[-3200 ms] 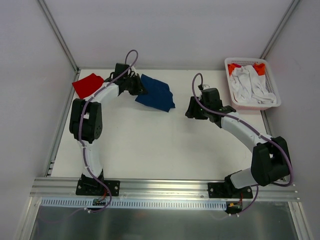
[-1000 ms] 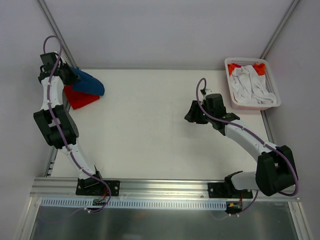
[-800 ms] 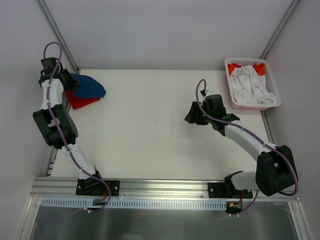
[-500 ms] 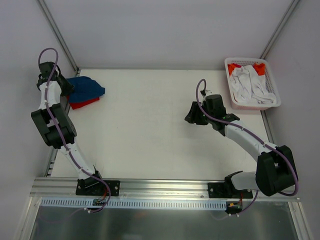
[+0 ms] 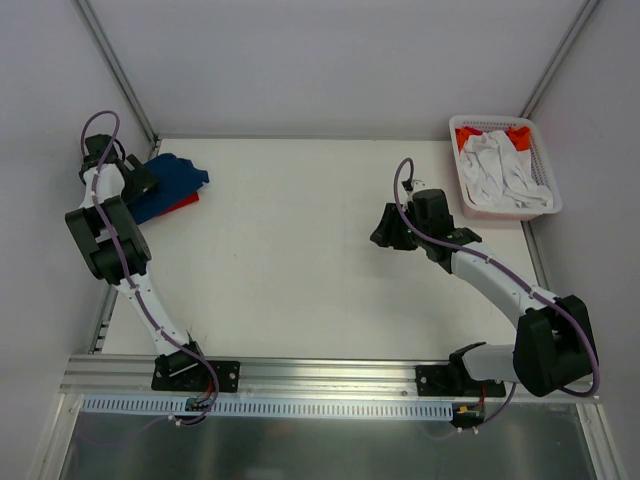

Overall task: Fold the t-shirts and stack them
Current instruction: Put the neatly folded tshirt into the corner of the board with the left arm

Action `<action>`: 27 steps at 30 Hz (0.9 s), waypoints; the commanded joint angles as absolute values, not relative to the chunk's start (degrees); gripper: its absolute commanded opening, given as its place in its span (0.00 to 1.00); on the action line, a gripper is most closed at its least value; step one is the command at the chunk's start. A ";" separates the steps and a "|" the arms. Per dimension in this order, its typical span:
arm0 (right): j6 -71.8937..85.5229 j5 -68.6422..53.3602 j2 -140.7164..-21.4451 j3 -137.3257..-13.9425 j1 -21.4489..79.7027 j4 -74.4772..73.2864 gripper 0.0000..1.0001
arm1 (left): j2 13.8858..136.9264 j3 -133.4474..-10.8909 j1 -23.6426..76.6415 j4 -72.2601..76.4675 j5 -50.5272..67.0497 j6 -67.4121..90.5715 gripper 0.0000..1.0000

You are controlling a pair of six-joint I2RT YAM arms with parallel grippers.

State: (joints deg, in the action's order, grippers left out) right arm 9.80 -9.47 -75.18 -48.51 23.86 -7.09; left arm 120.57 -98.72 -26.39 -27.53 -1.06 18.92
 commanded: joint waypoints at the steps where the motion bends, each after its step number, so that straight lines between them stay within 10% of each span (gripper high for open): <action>1: 8.88 -9.93 -72.77 -47.99 23.64 -7.12 0.54 | 120.59 -101.08 -27.07 -28.65 -2.64 18.63 0.99; 27: 10.46 -11.51 -74.45 -47.20 23.56 -4.83 0.53 | 105.81 -105.81 -19.51 -28.74 1.49 18.72 0.99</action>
State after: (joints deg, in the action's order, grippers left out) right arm 10.00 -10.48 -75.50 -47.77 23.81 -6.61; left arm 101.69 -102.72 -20.45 -28.18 -0.60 19.88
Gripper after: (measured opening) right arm 0.536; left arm 0.990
